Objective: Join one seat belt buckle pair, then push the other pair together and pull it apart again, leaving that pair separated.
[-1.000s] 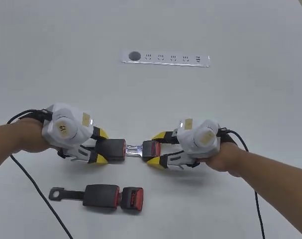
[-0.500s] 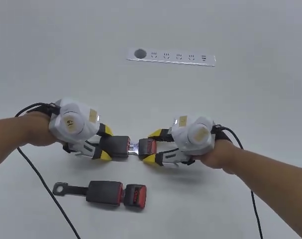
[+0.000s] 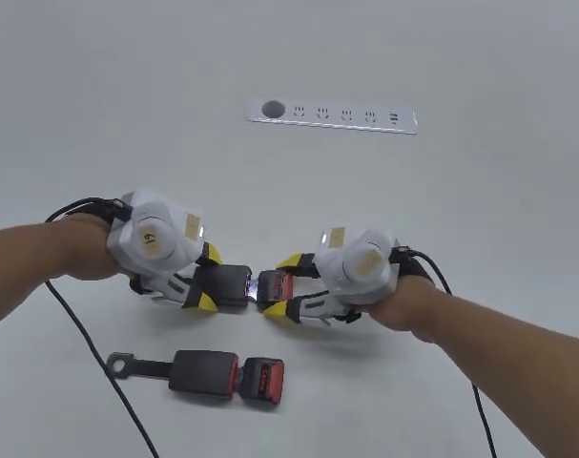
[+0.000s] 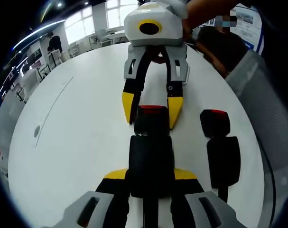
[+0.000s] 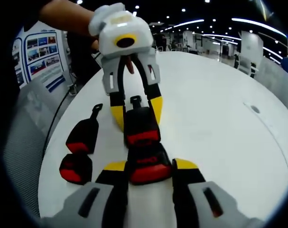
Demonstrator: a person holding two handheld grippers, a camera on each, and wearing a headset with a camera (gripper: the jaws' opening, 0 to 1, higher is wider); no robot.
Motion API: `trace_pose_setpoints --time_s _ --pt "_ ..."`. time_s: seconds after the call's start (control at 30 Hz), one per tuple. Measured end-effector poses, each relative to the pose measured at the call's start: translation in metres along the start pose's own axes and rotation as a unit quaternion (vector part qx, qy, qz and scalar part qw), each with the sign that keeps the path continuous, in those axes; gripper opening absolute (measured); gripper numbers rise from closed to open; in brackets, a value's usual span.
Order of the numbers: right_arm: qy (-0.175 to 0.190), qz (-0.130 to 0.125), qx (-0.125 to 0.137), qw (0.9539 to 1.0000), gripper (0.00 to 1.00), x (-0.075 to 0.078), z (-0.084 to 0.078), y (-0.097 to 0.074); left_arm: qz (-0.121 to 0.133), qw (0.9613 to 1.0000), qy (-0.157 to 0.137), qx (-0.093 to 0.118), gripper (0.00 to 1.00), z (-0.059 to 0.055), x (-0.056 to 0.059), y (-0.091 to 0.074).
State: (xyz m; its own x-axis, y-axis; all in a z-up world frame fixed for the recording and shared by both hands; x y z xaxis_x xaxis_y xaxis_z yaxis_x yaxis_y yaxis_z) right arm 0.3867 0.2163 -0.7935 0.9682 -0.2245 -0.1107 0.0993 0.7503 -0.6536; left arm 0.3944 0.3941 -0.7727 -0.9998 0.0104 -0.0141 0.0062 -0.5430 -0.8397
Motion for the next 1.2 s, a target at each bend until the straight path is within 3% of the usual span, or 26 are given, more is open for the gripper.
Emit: trace_pose_setpoints --time_s 0.33,0.6,1.2 --pt "0.003 -0.010 -0.009 0.9999 0.36 -0.0013 0.0026 0.0018 -0.006 0.9998 0.010 -0.013 0.34 0.0035 -0.0003 0.0008" --pt "-0.004 -0.019 -0.024 0.9995 0.36 -0.0027 0.0056 0.0022 -0.005 0.9998 0.009 -0.014 0.34 0.0033 -0.0002 0.0010" --pt "-0.013 -0.020 -0.031 0.9992 0.36 -0.0026 0.0071 0.0027 -0.007 0.9998 0.010 -0.017 0.35 0.0010 -0.0022 0.0020"
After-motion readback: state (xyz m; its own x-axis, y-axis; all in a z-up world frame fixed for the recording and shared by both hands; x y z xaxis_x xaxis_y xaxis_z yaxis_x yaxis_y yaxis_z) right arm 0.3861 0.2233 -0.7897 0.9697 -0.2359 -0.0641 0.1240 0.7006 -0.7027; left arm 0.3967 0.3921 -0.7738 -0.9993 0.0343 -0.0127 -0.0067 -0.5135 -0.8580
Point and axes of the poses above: the centre of the closed fingertips' face, and the gripper's own axes: y roughly forward along the fingers, x roughly to its right, z roughly out of its top, the point moved 10 cm from there along -y, roughly backward along the fingers, and after that the axes turned 2 degrees about y, right-handed, at the moved point
